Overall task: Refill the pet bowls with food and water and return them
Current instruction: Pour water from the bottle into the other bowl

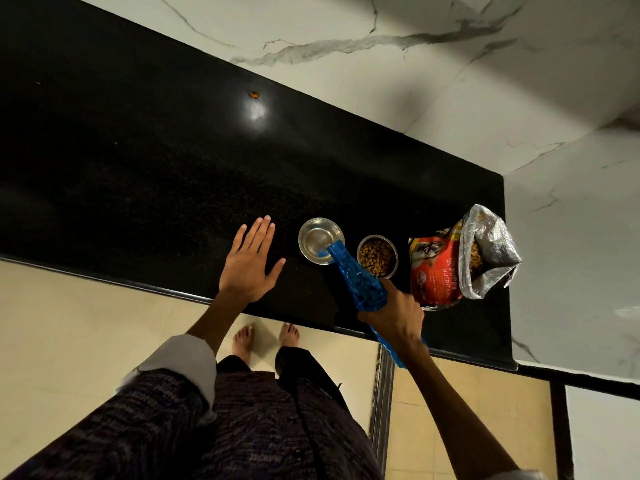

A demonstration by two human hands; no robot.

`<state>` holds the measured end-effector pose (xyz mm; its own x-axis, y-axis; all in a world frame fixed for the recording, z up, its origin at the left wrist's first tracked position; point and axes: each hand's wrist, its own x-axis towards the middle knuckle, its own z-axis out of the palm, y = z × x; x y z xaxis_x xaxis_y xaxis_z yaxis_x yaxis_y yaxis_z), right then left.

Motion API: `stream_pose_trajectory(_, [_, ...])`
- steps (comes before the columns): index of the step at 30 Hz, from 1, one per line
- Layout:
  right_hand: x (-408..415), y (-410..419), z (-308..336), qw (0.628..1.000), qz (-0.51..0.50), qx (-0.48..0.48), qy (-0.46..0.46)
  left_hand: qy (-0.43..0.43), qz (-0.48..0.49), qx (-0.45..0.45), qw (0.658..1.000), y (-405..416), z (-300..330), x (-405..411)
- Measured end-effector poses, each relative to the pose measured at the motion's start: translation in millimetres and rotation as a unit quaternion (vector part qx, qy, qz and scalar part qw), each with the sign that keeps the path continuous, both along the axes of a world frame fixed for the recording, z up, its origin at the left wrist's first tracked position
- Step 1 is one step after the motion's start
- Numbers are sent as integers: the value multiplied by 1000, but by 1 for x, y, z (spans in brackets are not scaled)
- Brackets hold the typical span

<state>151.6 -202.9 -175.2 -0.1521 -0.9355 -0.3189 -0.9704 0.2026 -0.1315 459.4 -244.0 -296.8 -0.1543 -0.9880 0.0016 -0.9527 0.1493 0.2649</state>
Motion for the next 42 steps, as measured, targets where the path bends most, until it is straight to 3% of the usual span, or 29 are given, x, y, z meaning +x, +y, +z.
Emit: stream_pose_trajectory(42, [-4,3,-3,1000,2,0,-5,-18,0,9,1000,-1,1,0])
